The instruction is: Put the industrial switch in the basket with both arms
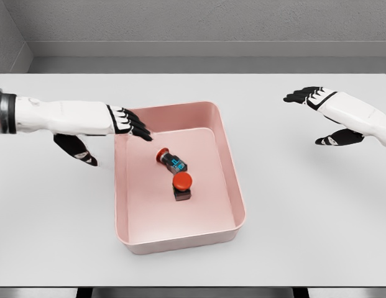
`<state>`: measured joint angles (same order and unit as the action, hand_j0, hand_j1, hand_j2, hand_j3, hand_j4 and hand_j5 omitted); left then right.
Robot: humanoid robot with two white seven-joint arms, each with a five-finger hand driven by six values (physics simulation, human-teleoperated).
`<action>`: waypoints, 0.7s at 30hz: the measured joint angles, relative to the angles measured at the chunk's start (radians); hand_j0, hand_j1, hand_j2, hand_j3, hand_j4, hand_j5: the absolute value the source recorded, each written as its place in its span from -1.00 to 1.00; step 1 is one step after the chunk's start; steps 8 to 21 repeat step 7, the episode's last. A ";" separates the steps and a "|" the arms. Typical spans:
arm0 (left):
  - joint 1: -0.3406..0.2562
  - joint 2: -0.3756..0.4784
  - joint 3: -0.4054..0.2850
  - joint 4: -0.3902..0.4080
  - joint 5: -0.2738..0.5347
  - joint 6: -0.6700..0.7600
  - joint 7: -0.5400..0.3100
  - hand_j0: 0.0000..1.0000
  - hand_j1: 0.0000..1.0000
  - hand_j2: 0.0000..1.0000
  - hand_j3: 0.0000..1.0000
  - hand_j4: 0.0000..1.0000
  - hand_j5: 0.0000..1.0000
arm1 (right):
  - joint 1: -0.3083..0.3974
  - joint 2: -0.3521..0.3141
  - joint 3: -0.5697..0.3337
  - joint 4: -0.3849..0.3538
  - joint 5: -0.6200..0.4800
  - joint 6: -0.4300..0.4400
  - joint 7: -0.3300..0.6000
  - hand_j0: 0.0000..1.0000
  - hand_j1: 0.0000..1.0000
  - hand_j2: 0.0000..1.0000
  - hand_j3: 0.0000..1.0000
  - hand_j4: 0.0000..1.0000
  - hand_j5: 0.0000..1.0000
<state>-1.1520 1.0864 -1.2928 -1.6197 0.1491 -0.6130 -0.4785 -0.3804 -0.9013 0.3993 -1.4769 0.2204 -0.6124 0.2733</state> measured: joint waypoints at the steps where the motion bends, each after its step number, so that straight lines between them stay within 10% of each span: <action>1: 0.002 0.030 -0.006 0.021 0.019 0.000 0.001 1.00 1.00 1.00 1.00 1.00 1.00 | 0.000 0.000 0.000 0.000 0.000 0.000 0.000 1.00 1.00 1.00 1.00 1.00 1.00; 21: 0.009 0.099 -0.056 0.122 0.060 0.000 0.002 1.00 1.00 1.00 1.00 1.00 1.00 | 0.000 0.000 0.000 0.000 0.000 0.000 0.000 1.00 1.00 1.00 1.00 1.00 1.00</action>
